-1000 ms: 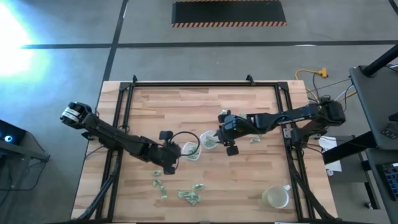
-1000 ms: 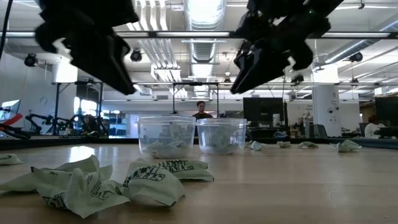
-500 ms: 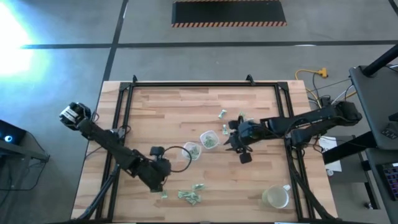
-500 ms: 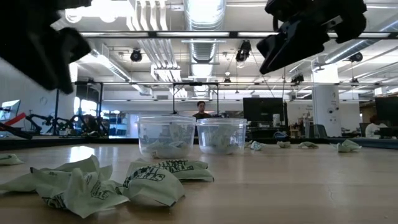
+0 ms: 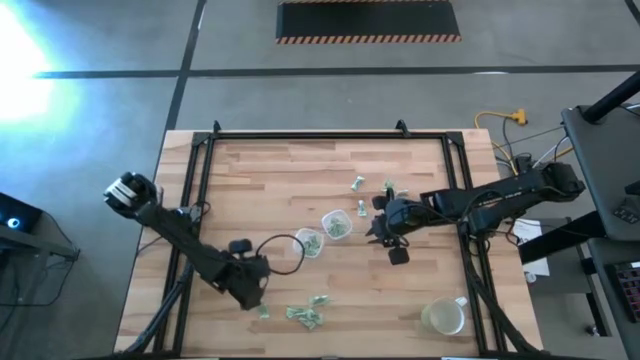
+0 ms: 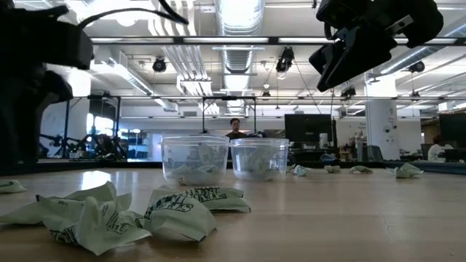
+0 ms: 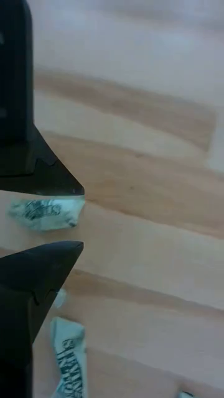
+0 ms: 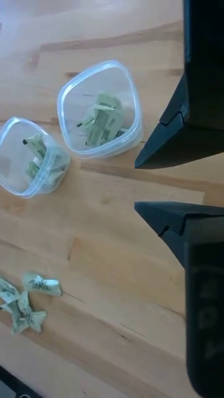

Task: Pick and place items into bin
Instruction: Put the stevia packet into the left bin, then put the stevia packet into the right bin

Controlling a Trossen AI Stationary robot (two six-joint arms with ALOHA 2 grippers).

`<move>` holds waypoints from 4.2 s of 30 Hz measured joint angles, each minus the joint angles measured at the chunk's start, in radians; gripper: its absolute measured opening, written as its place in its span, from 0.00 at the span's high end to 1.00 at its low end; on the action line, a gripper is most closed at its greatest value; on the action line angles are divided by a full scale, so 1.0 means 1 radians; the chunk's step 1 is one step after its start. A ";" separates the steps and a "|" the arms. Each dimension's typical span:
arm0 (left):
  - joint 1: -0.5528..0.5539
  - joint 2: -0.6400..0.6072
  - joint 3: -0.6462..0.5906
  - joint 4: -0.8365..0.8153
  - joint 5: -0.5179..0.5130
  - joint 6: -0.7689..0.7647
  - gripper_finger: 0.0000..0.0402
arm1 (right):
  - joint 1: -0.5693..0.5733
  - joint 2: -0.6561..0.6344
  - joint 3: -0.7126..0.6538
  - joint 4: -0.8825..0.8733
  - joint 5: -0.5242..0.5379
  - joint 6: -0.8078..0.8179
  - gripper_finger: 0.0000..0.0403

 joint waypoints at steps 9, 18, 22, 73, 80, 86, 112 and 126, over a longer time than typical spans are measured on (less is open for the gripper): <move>-0.003 0.007 -0.002 0.000 0.056 -0.029 0.72 | 0.000 0.000 0.000 -0.007 -0.003 0.009 0.79; -0.003 0.049 -0.018 0.001 0.056 -0.029 0.72 | 0.000 0.001 0.000 -0.007 -0.003 0.020 0.78; -0.003 0.071 -0.018 0.000 0.059 -0.027 0.72 | 0.004 0.001 0.000 -0.007 -0.004 0.022 0.79; 0.288 0.019 0.080 0.420 -0.395 0.861 0.97 | 0.004 0.001 -0.001 -0.007 -0.002 0.015 0.82; 0.371 0.019 0.076 0.444 -0.259 0.865 0.97 | 0.004 0.001 -0.002 -0.014 -0.002 0.015 0.80; 0.376 0.019 0.071 0.452 -0.252 0.855 0.97 | 0.004 0.001 -0.006 -0.029 -0.001 0.015 0.82; 0.376 0.019 0.073 0.454 -0.261 0.838 0.63 | -0.086 0.001 -0.076 -0.307 0.545 0.260 0.73; 0.376 0.019 0.075 0.455 -0.262 0.838 0.63 | -0.389 0.001 -0.137 -0.275 0.337 0.246 0.77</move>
